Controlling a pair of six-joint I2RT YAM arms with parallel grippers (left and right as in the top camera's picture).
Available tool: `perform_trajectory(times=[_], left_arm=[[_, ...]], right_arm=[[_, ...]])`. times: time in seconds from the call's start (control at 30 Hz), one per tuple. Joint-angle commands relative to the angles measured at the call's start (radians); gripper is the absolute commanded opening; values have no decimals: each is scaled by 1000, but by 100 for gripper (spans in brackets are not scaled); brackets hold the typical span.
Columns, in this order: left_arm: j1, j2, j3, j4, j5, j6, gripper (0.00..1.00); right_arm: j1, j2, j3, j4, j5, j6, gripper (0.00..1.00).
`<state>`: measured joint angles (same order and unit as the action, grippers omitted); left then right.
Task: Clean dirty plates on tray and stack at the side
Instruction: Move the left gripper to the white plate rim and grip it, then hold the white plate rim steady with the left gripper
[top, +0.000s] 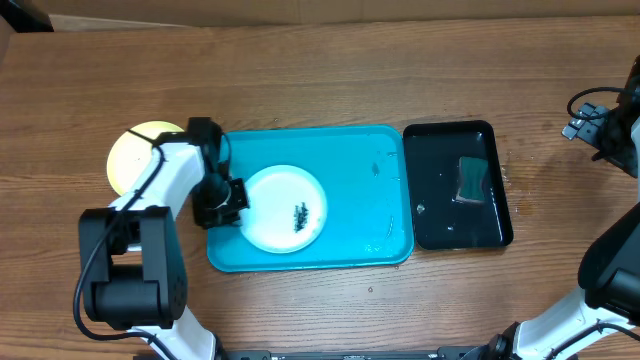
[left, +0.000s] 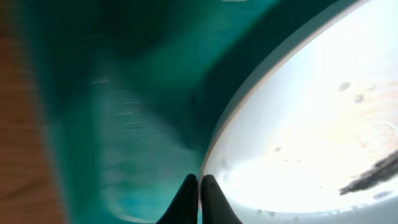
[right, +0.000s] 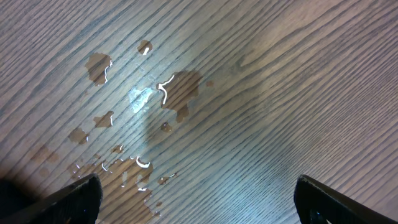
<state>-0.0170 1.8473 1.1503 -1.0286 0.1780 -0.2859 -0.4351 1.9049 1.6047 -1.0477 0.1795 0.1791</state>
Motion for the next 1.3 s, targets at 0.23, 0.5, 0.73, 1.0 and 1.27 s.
perform_trajectory(times=[0.23, 0.5, 0.73, 1.0, 1.27], left_arm=[[-148, -15, -13, 135, 162, -104, 13], [-162, -15, 221, -9, 72, -1, 23], [-164, -13, 295, -10, -56, 92, 47], [-194, -8, 169, 104, -52, 106, 47], [-196, -8, 54, 226, 6, 106, 26]], right_arm=[[0, 5, 11, 4, -1, 3, 100], [0, 5, 11, 4, -1, 3, 100], [0, 5, 11, 4, -1, 3, 100], [0, 5, 11, 4, -1, 3, 100], [0, 5, 11, 4, -1, 3, 100]])
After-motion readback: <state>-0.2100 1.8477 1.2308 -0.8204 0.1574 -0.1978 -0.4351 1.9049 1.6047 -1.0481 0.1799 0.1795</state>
